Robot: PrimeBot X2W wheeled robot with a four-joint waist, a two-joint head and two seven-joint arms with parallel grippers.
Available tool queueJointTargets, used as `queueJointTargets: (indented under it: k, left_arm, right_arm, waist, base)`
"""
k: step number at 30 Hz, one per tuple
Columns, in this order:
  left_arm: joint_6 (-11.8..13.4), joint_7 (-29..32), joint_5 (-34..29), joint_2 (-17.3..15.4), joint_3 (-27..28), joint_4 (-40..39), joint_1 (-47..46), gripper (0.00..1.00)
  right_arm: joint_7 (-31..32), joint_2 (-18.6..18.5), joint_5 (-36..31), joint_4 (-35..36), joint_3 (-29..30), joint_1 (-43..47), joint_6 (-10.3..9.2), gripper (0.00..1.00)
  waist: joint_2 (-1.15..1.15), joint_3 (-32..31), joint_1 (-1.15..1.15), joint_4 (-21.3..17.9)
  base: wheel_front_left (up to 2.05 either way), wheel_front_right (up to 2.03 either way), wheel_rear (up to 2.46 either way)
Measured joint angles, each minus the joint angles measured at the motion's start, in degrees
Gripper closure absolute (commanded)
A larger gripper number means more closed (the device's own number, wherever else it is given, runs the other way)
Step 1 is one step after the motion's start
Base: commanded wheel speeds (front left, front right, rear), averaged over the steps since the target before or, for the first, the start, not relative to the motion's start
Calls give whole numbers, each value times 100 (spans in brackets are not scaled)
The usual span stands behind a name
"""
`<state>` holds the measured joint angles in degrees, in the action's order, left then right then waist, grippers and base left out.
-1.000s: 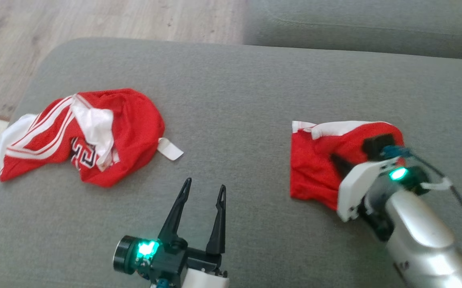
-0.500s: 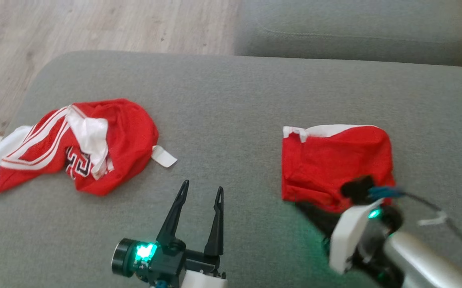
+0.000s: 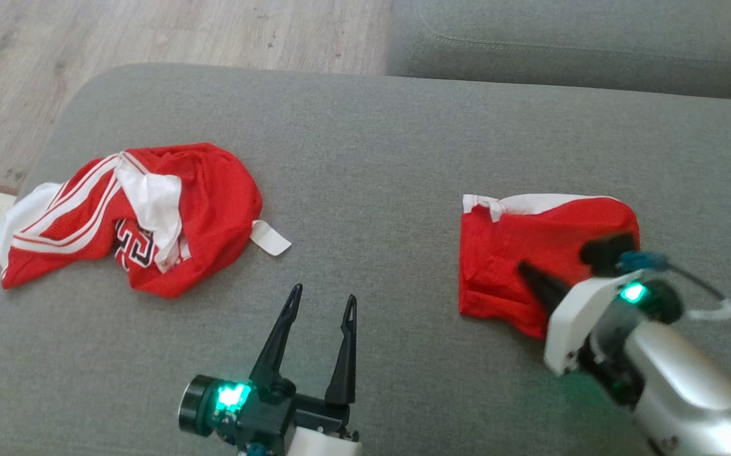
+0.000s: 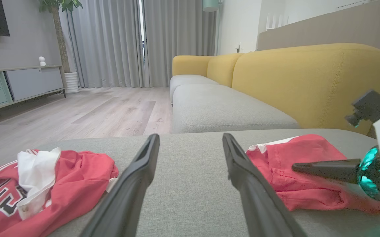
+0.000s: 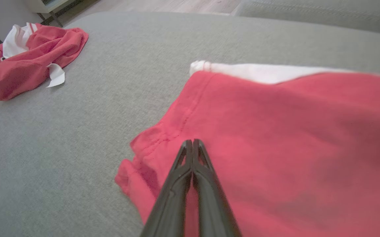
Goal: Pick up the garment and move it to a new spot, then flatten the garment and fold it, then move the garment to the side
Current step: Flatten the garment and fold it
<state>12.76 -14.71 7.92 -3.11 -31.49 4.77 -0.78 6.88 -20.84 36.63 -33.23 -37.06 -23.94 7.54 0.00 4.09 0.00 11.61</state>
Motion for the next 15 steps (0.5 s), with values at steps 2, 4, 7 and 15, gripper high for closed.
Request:
queueJointTargets:
  k: [2,4,7,15]
  left_arm:
    - [2,0,1,0,0,2,-9,0]
    - [13,0,1,1,7,7,-9,0]
    - [34,0,1,1,30,35,-7,0]
    - [88,0,9,0,287,88,261,0]
  right_arm:
    - [-16,176,267,-169,-356,-16,0,100]
    - [-42,266,472,-149,-693,-8,0,100]
    - [-132,330,706,10,-1176,30,0,100]
    - [-1736,339,523,163,-983,606,0,0]
  waist:
    - [0,17,0,51]
    - [0,-6,0,37]
    - [0,-89,0,-27]
    - [0,-447,-1,-299]
  base:
    - [0,0,0]
    - [0,0,0]
    - [0,0,0]
    - [0,0,0]
